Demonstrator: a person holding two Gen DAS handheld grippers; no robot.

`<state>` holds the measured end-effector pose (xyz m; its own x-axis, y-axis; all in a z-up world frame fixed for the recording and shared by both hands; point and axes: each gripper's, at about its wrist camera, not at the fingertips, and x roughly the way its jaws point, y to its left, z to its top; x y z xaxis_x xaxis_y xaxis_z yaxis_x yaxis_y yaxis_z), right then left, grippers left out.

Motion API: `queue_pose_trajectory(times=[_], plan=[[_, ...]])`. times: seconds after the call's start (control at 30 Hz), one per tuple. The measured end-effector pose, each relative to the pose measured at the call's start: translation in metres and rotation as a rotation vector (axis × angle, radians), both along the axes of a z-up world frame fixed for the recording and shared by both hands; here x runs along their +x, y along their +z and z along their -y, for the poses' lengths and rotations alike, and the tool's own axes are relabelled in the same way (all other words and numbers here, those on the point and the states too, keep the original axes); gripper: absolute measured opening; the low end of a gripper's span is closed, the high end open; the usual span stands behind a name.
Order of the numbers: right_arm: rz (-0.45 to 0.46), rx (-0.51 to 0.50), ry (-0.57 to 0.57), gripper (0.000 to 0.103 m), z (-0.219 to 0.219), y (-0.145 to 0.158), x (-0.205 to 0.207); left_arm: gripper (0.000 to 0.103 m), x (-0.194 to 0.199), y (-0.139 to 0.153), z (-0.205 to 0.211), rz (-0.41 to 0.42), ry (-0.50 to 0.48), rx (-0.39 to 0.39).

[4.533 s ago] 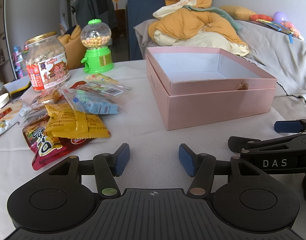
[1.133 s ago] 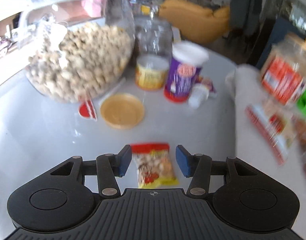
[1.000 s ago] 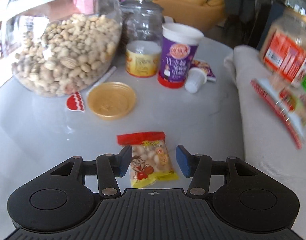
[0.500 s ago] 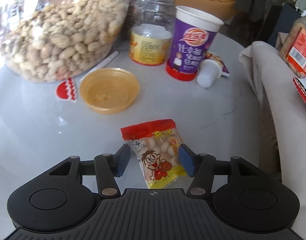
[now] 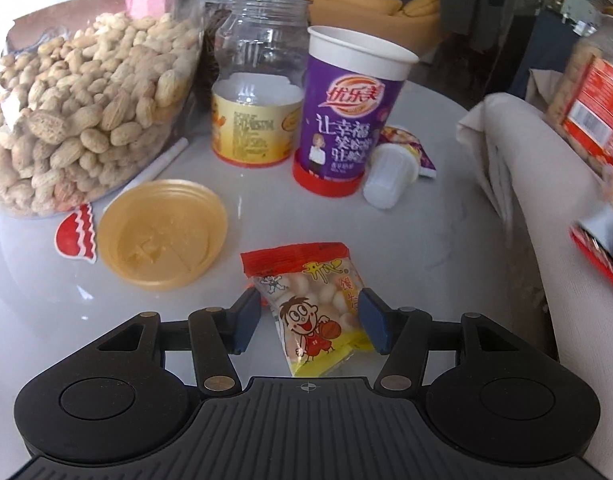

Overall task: Organize snacks
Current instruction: 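Grasp the cartoon-boy candy bag with left gripper while right grasps round rice-cracker packet, then carry both held packets over the open pink box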

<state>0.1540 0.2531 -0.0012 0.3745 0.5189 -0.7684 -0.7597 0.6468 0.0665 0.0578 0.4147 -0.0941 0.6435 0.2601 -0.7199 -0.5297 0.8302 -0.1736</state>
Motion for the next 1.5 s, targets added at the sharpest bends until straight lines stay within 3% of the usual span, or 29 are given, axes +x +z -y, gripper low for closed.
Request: queue_pose_trajectory(times=[0.23,0.3,0.4,0.57,0.73,0.83,1.0,1.2,1.37,1.5], plan=[[0.031,0.065,0.007,0.099,0.009,-0.005,-0.005,0.058,0.021,0.003,-0.029,0.025,0.121,-0.185],[0.034,0.082,-0.002,0.099,0.010,-0.006,-0.005,0.058,0.031,0.002,-0.028,0.007,0.119,-0.148],[0.054,0.088,-0.008,0.100,0.011,-0.007,-0.010,0.066,0.050,-0.001,-0.010,-0.048,0.024,0.007],[0.117,0.015,0.028,0.100,0.005,-0.011,-0.022,0.061,0.045,-0.012,0.014,-0.069,-0.138,0.196],[0.150,-0.036,0.054,0.101,0.000,-0.014,-0.027,0.051,0.029,-0.010,0.005,-0.026,-0.133,0.144],[0.199,-0.086,0.073,0.092,-0.003,-0.016,-0.034,0.046,0.013,-0.003,0.000,0.010,-0.110,0.083],[0.191,-0.068,0.102,0.080,0.008,-0.008,-0.046,0.045,-0.017,0.025,-0.003,0.095,-0.075,0.074],[0.168,0.022,0.170,0.080,0.050,0.014,-0.077,0.045,-0.065,0.094,0.021,0.268,-0.042,0.031],[0.177,0.085,0.218,0.080,0.110,0.032,-0.118,0.045,-0.097,0.141,0.088,0.330,-0.168,0.028],[0.204,0.114,0.201,0.080,0.178,0.046,-0.151,0.045,-0.117,0.149,0.158,0.345,-0.327,-0.016]])
